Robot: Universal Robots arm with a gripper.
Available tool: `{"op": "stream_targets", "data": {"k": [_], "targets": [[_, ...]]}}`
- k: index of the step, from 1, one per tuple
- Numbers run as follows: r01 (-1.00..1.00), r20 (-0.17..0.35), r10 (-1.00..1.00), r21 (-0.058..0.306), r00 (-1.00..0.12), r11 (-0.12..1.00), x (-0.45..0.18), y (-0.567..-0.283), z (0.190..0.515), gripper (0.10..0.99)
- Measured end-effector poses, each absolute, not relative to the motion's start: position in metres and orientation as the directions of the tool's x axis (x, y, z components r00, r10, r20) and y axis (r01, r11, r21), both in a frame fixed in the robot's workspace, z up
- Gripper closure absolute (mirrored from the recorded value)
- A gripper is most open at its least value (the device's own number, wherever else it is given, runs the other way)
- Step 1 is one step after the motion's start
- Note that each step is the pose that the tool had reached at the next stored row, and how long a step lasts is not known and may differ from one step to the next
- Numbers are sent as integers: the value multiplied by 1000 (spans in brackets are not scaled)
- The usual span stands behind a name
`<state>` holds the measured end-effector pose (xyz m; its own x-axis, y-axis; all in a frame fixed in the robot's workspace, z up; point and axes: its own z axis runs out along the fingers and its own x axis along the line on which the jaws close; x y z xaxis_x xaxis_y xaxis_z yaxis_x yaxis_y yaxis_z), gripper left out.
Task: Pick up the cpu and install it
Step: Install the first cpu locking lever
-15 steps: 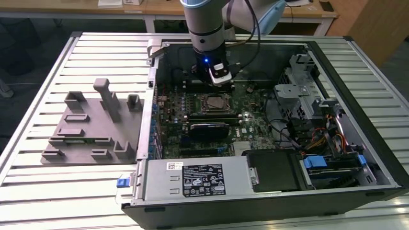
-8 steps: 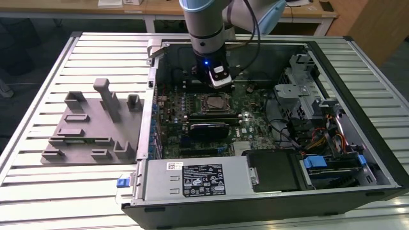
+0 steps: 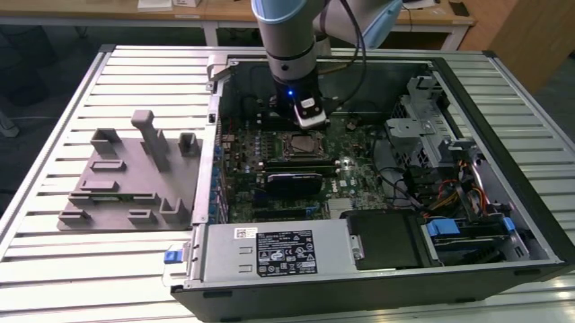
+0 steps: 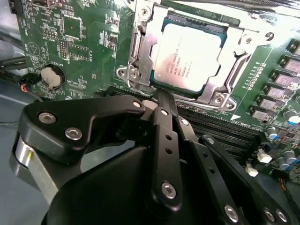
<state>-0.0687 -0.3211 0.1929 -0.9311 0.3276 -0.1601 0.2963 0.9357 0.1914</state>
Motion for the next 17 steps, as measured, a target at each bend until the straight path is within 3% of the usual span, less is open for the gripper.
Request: {"op": "stream_targets", "data": {"k": [5, 17], "targets": [[296, -153, 331, 212, -931, 931, -69, -322, 193, 980], [297, -153, 332, 213, -931, 931, -68, -322, 201, 980]]}}
